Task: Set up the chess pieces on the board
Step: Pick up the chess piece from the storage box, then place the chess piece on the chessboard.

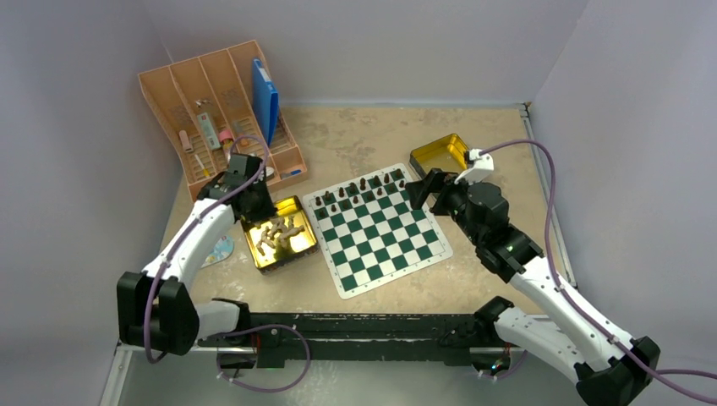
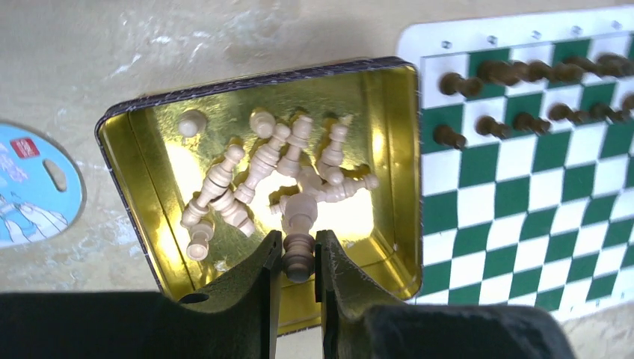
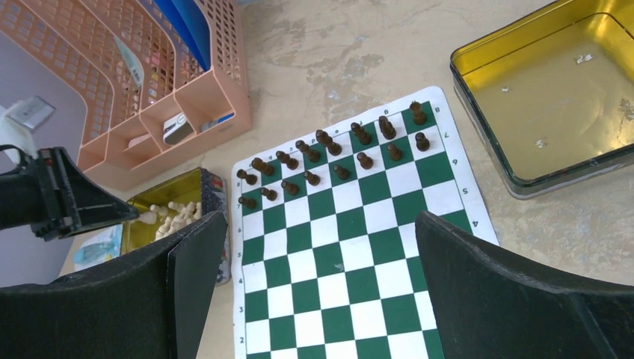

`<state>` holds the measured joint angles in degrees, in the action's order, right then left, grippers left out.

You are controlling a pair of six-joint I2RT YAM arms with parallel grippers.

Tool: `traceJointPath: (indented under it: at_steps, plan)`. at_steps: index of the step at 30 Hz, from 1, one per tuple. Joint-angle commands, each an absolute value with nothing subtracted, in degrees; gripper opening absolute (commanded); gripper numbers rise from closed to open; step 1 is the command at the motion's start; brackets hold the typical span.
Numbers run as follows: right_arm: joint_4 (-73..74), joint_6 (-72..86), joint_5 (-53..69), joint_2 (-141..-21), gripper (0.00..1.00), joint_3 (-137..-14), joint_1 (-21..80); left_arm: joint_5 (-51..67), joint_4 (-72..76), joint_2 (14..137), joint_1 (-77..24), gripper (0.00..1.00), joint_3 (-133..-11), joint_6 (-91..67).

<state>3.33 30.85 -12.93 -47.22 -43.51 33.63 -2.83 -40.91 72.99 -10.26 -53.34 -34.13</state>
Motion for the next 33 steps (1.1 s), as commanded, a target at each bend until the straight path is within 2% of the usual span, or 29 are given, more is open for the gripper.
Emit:
traceJointPath:
  at_steps: [1,7,13,22,33]
  plan:
    - [2.02,30.84,-14.08,-45.8,0.98,-43.08,33.31,3.08,-40.86,68.45,-10.55,0.05,-56.83,-25.33]
    - [3.14,29.56,-16.27,-43.13,0.99,-44.01,33.31,7.31,-42.01,67.9,-12.31,0.05,-60.24,-21.8]
    - [4.01,29.87,-16.28,-39.7,0.98,-45.57,33.31,8.17,-42.57,69.69,-18.17,0.05,-62.03,-22.23]
    - [8.59,30.19,-21.28,-33.4,0.98,-48.32,33.29,-2.87,-45.3,75.96,-38.88,0.05,-66.56,-28.67]
    - [8.38,29.09,-24.91,-23.03,0.97,-48.58,33.31,-12.29,-46.53,95.4,-59.98,0.06,-76.07,-34.85]
